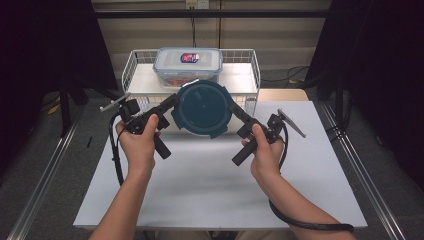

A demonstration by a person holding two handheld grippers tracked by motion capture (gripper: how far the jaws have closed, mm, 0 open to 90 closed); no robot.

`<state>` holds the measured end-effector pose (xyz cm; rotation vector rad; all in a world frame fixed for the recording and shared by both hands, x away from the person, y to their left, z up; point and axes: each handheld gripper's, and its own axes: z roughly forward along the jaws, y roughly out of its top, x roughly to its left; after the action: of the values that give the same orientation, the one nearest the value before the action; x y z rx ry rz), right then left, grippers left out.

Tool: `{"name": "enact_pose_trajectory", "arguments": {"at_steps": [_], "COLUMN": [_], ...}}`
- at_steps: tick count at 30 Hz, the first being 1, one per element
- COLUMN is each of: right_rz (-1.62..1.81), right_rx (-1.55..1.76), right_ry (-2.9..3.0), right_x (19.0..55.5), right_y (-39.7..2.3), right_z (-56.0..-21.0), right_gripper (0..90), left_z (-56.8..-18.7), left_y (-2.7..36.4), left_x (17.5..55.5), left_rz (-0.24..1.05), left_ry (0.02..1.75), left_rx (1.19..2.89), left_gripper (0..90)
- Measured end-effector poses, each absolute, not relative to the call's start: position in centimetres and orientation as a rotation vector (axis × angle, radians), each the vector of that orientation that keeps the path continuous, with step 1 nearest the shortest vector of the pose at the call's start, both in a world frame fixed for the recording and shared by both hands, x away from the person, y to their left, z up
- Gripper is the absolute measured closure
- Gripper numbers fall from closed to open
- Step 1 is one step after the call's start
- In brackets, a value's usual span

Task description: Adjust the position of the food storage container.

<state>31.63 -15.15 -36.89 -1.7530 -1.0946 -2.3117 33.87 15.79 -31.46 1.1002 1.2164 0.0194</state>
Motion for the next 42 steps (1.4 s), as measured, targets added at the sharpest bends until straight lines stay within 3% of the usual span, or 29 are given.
{"name": "enact_pose_trajectory", "arguments": {"at_steps": [24,42], "right_rz": [-2.357,-2.377], "right_rx": [-1.724,-1.739], "right_ry": [-1.116,-1.086], "right_x": [32.6,33.2], "right_y": [-15.1,-14.9], "right_z": [-33.0,-32.1], "right_gripper": [75.9,76.5], "left_z": [-28.4,-29.0], "left_y": [15.7,15.9], "left_x": [34.7,35.1], "left_rz": [0.034,0.01], "left_ry": [1.194,1.235], "left_rx": [1.094,1.102], "left_gripper": [74.9,74.8]}}
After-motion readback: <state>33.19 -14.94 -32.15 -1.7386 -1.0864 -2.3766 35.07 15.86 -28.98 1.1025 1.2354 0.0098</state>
